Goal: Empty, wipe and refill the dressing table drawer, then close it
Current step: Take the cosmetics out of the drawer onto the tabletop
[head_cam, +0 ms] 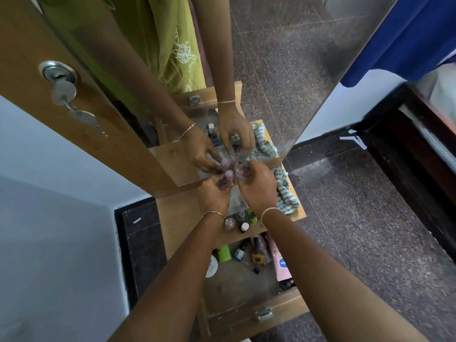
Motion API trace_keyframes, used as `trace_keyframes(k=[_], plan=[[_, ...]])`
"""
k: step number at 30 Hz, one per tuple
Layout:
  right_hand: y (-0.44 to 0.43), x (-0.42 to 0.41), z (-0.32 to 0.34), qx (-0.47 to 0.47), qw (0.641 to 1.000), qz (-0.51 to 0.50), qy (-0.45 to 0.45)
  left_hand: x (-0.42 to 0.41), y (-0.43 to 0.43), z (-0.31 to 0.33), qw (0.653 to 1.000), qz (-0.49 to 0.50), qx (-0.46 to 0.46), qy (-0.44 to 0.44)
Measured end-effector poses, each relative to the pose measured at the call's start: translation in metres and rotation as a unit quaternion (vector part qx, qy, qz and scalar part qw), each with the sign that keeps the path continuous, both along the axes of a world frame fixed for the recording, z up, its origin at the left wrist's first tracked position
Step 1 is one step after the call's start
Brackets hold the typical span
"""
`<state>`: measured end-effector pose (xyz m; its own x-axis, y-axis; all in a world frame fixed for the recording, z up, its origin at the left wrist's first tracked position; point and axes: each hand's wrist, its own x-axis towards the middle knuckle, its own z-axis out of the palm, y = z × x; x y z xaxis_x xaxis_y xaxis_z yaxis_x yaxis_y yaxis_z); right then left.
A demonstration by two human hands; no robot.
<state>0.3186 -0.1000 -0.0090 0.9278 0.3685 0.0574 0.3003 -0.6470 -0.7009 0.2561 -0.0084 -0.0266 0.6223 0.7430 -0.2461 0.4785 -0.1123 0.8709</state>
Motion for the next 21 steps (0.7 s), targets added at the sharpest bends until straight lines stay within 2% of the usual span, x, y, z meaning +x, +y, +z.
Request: trace_keyframes(k=[12, 14, 18, 21], plan=[[-0.003, -0.007, -0.002, 0.011, 1.000, 0.022, 0.007, -0.006, 0.001, -0.007, 0.999, -0.006, -0.031, -0.022], [-0.004, -0.009, -0.003, 0.016, 1.000, 0.018, 0.005, -0.007, 0.002, -0.009, 0.999, -0.005, -0.045, -0.013], [-0.009, -0.014, 0.000, 0.020, 1.000, -0.014, 0.004, -0.016, 0.006, -0.009, 0.999, -0.011, 0.015, 0.034], [-0.016, -0.020, 0.009, 0.030, 0.999, -0.043, -0.004, -0.026, 0.006, -0.004, 0.999, -0.005, -0.008, 0.042]])
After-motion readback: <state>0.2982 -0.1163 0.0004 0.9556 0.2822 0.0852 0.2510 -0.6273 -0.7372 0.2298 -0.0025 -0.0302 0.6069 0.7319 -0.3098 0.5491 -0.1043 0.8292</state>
